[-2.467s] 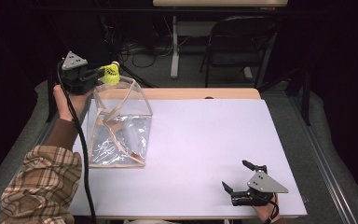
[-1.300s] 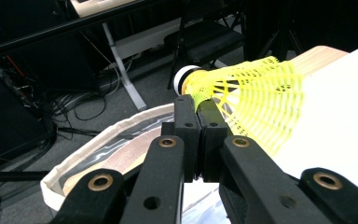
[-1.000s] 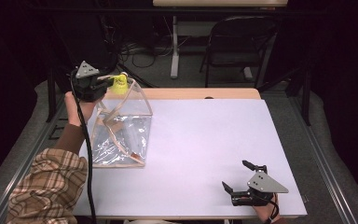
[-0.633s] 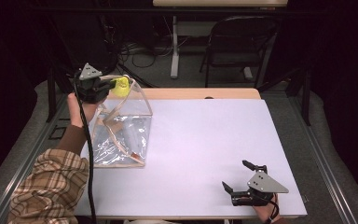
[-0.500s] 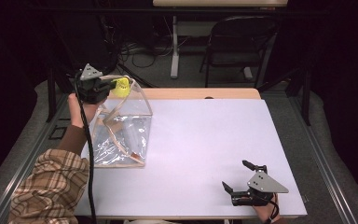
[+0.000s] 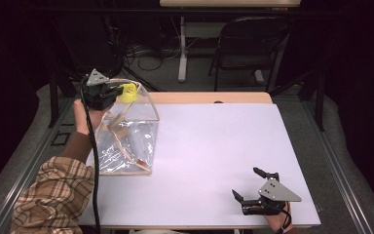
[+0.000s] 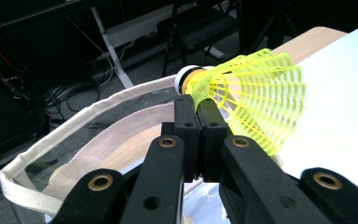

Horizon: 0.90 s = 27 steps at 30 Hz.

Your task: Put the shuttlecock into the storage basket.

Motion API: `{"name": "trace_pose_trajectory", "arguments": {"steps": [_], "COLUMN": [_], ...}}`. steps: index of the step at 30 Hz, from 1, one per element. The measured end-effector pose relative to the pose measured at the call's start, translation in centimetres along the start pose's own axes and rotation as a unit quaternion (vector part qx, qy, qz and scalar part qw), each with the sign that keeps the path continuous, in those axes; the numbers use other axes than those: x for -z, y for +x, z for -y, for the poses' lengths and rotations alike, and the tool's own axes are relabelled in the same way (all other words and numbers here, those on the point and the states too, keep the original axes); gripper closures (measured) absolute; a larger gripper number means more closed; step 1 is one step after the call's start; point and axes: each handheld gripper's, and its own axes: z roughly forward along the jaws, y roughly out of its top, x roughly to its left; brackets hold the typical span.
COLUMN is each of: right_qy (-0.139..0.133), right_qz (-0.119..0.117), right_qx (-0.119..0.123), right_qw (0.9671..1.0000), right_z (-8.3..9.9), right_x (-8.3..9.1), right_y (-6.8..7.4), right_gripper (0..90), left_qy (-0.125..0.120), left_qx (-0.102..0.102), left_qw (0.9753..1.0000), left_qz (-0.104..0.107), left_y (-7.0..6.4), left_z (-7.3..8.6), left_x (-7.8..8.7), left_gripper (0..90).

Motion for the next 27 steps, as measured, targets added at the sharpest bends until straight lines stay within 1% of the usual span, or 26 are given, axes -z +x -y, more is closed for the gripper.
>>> {"name": "trace_pose_trajectory", "arguments": {"steps": [12, 23, 27], "right_qy": [0.000, 0.001, 0.000], "right_qz": [0.000, -0.001, -0.001], "right_qx": [0.000, 0.000, 0.000], "right_qw": [1.0000, 1.0000, 1.0000], "right_z": [0.00, 0.00, 0.01], "right_x": [0.00, -0.03, -0.03], "right_y": [-0.01, 0.00, 0.00], "right_gripper": [1.2, 1.3, 1.3], "left_qy": [-0.001, 0.006, 0.009], "left_qx": [0.003, 0.004, 0.003], "left_qw": [1.0000, 1.0000, 0.9999], "left_qz": [0.002, 0.000, -0.004], "left_y": [-0.09, 0.15, 0.26], "left_z": [0.13, 0.65, 0.67], "left_x": [-0.10, -0.21, -0.14], "left_gripper": [89.0, 88.9, 89.0]}}
